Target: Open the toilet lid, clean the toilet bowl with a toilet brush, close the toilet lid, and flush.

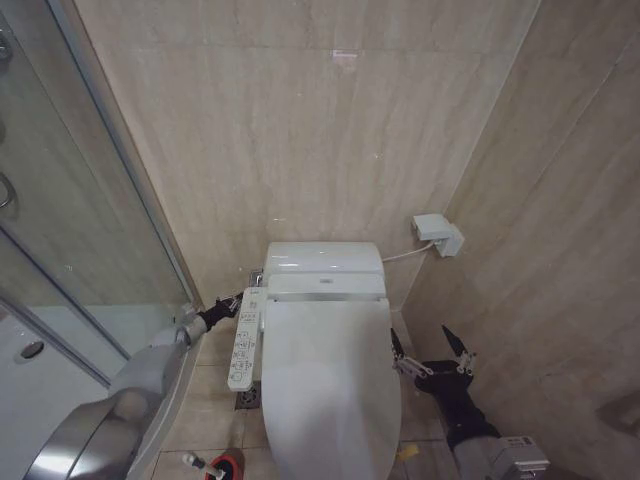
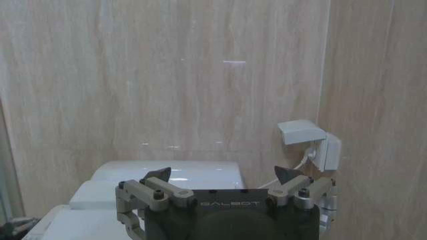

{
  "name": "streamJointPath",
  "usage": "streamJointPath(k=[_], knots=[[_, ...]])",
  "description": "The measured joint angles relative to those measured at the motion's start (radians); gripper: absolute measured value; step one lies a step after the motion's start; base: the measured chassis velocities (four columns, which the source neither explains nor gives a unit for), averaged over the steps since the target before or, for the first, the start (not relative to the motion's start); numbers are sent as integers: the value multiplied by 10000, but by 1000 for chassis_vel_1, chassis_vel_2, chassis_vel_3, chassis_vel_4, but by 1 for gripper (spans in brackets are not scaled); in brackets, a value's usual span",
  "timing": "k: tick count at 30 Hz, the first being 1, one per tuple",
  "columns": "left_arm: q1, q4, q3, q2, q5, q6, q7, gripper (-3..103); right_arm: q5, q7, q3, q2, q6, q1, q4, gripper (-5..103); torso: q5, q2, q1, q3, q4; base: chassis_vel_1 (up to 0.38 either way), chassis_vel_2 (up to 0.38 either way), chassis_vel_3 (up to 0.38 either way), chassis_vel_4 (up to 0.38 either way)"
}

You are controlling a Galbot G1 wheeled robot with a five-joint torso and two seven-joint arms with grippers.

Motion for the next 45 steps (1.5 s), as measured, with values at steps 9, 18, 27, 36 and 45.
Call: streamJointPath(k=[9, 18, 27, 36, 45], knots=[[1802, -2740, -150, 228, -776, 64, -3264, 0, 1, -1, -1, -5, 0, 0, 0, 100, -4, 0, 0, 1, 3, 0, 0, 0, 0], [3405, -6311, -366, 407, -627, 1137, -8217, 0, 1, -1, 0, 0, 0, 0, 0, 100, -4, 0, 0, 2, 4, 0, 0, 0, 0], [5444, -10599, -805, 1286, -629, 3209, -10729, 0, 1, -2, -1, -2, 0, 0, 0, 100, -9, 0, 1, 3, 8, 0, 0, 0, 0], [7909, -13820, -2065, 2041, -114, 3564, -11598, 0, 1, -1, 0, 0, 0, 0, 0, 100, -4, 0, 0, 2, 7, 0, 0, 0, 0], [10125, -15846, -3611, 1738, 54, 3623, -11619, 0, 0, -1, -1, 0, 0, 0, 0, 100, -5, 1, -1, 1, 4, 0, 0, 0, 0]])
